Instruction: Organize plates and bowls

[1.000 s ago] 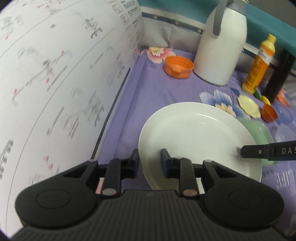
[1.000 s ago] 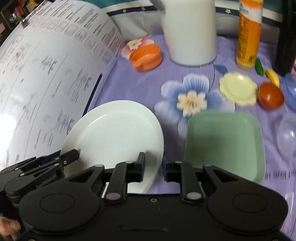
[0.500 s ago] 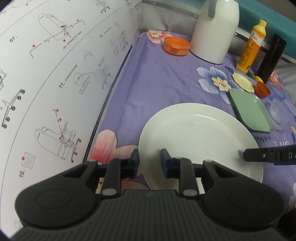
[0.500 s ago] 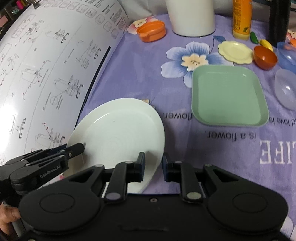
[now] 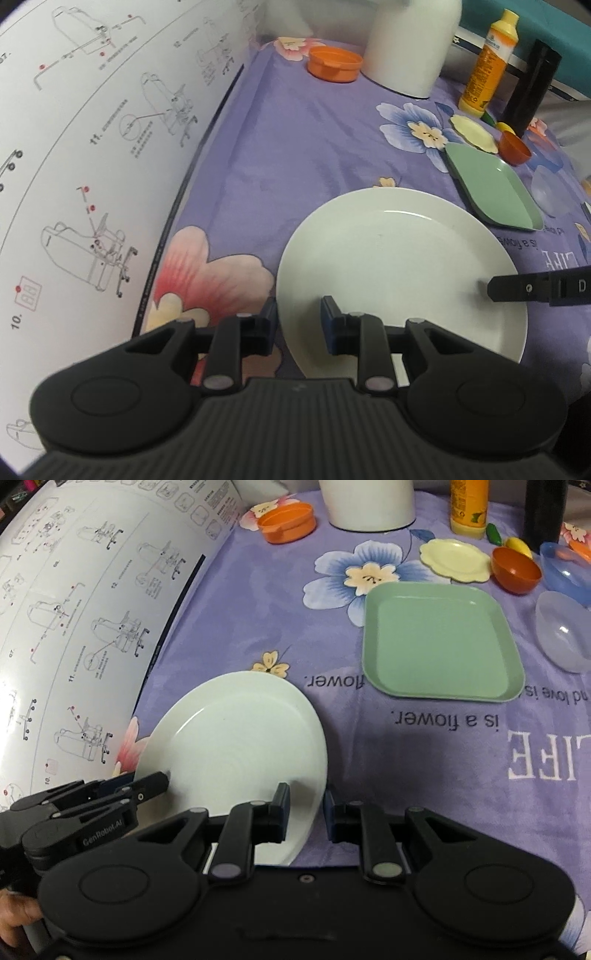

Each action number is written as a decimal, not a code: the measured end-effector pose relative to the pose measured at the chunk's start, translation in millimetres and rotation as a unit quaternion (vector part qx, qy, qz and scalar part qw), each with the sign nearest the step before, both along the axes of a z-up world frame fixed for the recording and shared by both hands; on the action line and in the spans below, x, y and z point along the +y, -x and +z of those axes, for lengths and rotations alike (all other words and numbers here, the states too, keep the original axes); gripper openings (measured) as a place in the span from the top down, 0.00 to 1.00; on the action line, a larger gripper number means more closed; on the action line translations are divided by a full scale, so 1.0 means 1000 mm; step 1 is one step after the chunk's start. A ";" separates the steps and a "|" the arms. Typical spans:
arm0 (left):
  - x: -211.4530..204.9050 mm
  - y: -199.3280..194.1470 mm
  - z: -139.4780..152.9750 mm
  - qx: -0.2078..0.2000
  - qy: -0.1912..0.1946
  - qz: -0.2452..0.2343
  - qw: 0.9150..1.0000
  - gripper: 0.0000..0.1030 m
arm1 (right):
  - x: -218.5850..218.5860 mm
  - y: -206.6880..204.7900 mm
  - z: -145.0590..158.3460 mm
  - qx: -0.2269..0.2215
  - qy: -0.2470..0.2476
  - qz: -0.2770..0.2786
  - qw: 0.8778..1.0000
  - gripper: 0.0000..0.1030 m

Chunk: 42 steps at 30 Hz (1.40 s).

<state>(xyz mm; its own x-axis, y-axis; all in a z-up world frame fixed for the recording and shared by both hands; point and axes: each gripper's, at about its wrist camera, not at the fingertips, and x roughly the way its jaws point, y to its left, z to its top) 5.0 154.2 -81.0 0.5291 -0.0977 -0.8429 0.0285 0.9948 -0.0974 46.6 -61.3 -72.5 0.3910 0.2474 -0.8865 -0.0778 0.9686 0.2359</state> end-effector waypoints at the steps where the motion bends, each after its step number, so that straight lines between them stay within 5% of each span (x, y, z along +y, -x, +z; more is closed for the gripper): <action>1: -0.001 -0.001 0.000 0.001 0.001 -0.001 1.000 0.76 | -0.002 0.001 0.001 0.000 -0.001 -0.002 1.000 0.81; 15: -0.015 0.002 0.000 0.010 -0.010 -0.020 1.000 0.76 | -0.019 0.005 -0.001 0.017 -0.007 -0.008 1.000 0.81; 30: -0.026 -0.010 -0.002 0.014 -0.016 -0.023 1.000 0.61 | -0.028 -0.004 -0.019 0.022 0.015 -0.017 0.999 0.79; 33: -0.029 -0.011 -0.002 0.014 -0.027 -0.024 0.999 0.50 | -0.028 -0.005 -0.020 0.022 0.010 -0.015 1.000 0.75; 34: -0.029 -0.012 -0.003 0.014 -0.031 -0.024 0.999 0.43 | -0.029 -0.005 -0.020 0.022 0.004 -0.013 1.000 0.68; 37: -0.032 -0.010 -0.003 0.010 -0.047 -0.024 0.999 0.31 | -0.031 -0.004 -0.017 0.017 -0.002 -0.018 1.000 0.17; 40: -0.031 -0.007 -0.002 0.006 -0.053 -0.019 0.998 0.09 | -0.035 -0.002 -0.013 0.004 -0.004 -0.023 1.000 0.12; 42: -0.030 -0.005 0.001 0.000 -0.056 -0.011 0.998 0.02 | -0.040 -0.002 -0.011 0.004 -0.013 -0.031 0.999 0.10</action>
<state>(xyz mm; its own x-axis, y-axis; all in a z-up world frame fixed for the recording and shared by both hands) 10.3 124.6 -79.8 0.5283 -0.0153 -0.8489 0.0515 0.9986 0.0141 48.8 -101.4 -83.0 0.3993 0.2463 -0.8831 -0.0165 0.9650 0.2617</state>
